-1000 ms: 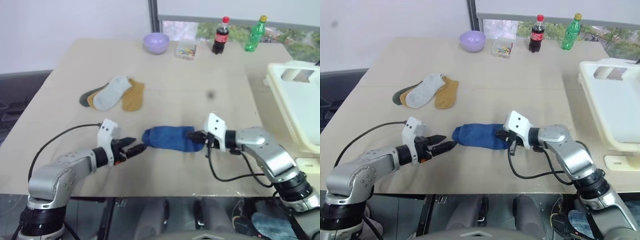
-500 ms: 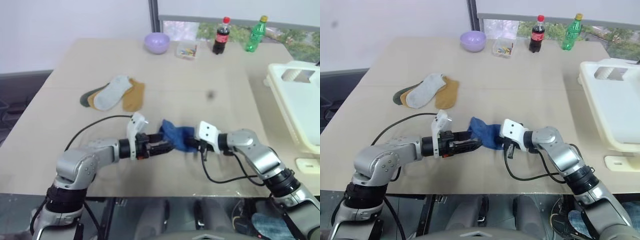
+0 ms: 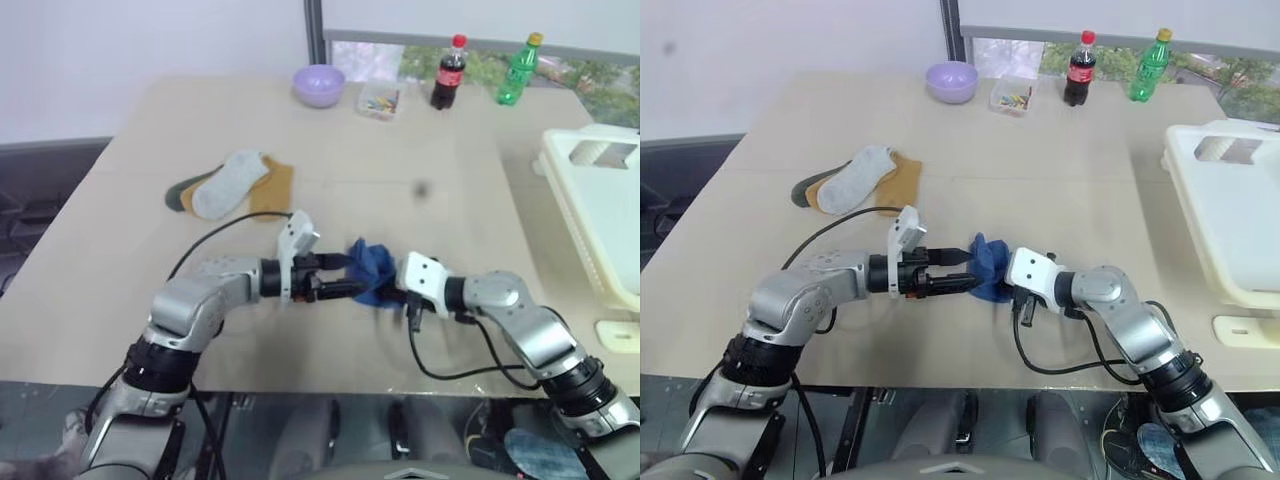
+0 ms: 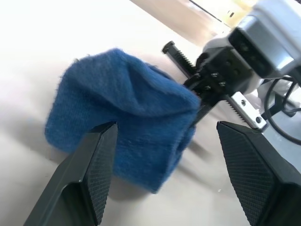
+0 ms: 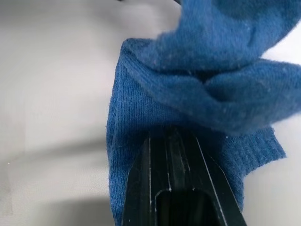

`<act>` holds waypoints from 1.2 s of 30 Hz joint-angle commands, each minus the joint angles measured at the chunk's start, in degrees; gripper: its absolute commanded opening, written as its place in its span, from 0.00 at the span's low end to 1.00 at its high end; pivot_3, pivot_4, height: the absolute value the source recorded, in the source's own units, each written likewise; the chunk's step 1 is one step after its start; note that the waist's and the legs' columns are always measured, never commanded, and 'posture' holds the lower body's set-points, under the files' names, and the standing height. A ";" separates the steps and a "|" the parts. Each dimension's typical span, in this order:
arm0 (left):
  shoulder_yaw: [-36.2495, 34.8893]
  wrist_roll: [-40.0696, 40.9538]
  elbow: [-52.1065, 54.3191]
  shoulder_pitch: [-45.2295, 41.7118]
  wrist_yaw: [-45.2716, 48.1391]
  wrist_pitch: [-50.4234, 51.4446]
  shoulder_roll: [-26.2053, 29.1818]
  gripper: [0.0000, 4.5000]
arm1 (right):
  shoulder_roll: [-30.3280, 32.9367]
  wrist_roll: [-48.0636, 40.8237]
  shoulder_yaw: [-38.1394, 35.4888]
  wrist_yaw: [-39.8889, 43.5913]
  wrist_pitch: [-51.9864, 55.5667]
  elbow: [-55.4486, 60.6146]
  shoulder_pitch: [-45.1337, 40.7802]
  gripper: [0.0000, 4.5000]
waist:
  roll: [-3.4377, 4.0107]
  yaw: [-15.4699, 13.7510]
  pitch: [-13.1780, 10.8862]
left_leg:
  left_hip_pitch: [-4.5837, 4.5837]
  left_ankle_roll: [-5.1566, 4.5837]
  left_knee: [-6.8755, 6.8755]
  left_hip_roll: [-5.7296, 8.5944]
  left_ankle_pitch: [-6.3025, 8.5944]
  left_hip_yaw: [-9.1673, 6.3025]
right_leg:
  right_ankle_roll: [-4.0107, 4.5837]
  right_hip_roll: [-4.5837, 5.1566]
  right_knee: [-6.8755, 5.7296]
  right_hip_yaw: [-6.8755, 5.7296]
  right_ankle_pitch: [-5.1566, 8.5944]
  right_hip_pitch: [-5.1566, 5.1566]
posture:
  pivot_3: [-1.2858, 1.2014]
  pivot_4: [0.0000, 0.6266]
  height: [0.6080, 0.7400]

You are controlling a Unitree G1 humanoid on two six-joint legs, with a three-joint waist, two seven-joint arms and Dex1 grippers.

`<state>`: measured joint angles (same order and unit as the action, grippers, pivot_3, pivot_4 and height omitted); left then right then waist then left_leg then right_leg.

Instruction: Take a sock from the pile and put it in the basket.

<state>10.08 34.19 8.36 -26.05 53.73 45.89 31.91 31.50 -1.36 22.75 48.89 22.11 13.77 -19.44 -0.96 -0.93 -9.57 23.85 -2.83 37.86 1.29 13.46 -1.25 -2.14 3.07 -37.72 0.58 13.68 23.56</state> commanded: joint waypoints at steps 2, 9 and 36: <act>5.32 -3.84 -3.56 -2.90 3.60 -4.52 -3.17 0.79 | 2.25 1.25 -0.03 0.93 0.71 4.39 1.52 0.00 | 0.00 0.06 0.00 | 0.01 -0.01 0.01 0.05 0.00 0.02 | -0.02 0.00 0.01 0.01 0.00 -0.01 | 0.52 0.24 1.00; 13.14 -11.46 -12.39 -4.43 7.84 -8.06 -4.31 0.79 | 6.42 -5.35 -6.82 2.87 8.60 15.60 4.98 0.00 | 0.00 0.19 -0.01 | 0.03 -0.02 0.01 -0.01 0.00 -0.01 | -0.04 -0.10 -0.01 -0.03 0.01 0.01 | 0.52 0.24 1.00; -0.26 -16.04 5.12 7.57 5.61 -20.62 6.63 0.79 | 2.50 -13.72 -1.47 -5.83 26.01 4.33 -0.29 0.98 | 0.10 0.22 0.00 | 0.05 -0.03 -0.01 -0.06 0.01 -0.03 | -0.02 -0.01 0.02 -0.04 0.00 0.03 | 0.52 0.24 1.00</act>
<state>11.58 17.65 10.81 -18.68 59.88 25.83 38.13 32.03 -17.02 18.08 40.66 47.88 19.28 -20.95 -0.86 -0.71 -9.57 23.89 -2.86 37.85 1.23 13.47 -1.29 -2.16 3.06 -37.70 0.52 13.69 23.58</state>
